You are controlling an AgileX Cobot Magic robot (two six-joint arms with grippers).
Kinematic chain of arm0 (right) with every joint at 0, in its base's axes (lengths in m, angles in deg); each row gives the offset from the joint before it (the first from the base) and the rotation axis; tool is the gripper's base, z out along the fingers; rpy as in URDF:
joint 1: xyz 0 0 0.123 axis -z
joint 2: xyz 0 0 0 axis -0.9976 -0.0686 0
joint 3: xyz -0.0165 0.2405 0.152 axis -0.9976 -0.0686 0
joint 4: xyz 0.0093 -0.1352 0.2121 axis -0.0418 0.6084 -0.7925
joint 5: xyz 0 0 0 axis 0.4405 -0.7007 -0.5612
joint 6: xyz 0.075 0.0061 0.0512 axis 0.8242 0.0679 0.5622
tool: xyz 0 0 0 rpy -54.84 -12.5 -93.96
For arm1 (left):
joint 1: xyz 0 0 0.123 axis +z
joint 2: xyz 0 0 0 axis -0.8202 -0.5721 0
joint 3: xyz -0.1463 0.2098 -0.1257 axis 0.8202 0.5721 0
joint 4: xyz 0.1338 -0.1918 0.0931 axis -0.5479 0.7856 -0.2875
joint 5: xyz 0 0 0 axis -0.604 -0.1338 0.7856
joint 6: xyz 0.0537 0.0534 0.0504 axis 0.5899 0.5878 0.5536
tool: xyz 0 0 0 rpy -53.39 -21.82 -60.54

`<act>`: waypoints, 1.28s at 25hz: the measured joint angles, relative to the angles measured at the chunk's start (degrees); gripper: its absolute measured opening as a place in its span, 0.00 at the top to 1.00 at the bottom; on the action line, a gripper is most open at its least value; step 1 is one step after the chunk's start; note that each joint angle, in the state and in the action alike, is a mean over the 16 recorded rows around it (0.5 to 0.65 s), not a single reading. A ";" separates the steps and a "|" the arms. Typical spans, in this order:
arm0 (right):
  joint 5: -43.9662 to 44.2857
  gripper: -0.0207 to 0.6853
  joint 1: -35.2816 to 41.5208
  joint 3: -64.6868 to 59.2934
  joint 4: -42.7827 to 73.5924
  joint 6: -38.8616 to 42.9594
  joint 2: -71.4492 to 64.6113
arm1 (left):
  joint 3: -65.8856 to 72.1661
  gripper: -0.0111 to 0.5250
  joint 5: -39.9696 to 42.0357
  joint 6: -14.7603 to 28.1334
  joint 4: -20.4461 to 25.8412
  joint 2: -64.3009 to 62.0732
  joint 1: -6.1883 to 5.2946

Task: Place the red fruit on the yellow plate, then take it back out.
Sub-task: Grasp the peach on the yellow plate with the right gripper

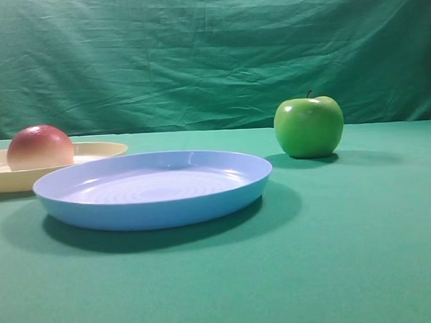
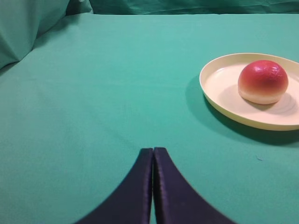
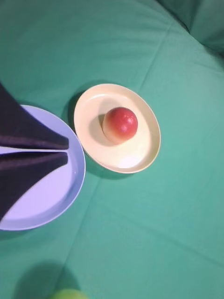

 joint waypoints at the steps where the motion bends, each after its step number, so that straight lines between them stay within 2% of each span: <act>1: -0.59 0.97 -0.28 0.42 -1.63 -2.19 -1.00 | 0.00 0.98 0.00 0.00 0.00 0.00 0.00; 6: -1.34 0.97 -1.69 4.37 -8.51 -13.05 -6.76 | 0.00 0.98 0.00 0.00 0.00 0.00 0.00; 11: 3.07 0.97 -2.95 12.63 -12.18 -21.47 -14.37 | 0.00 0.98 0.00 0.00 0.00 0.00 0.00; 22: 15.76 0.95 -4.23 33.96 -12.81 -24.56 -32.49 | 0.00 0.98 0.00 0.00 0.00 0.00 0.00; 25: 16.32 0.86 -4.60 36.90 -12.96 -26.85 -36.17 | 0.00 0.98 0.00 0.00 0.00 0.00 0.00; 32: 12.39 0.47 -5.35 38.78 -13.47 -33.27 -41.68 | 0.00 0.98 0.00 0.00 0.00 0.00 0.00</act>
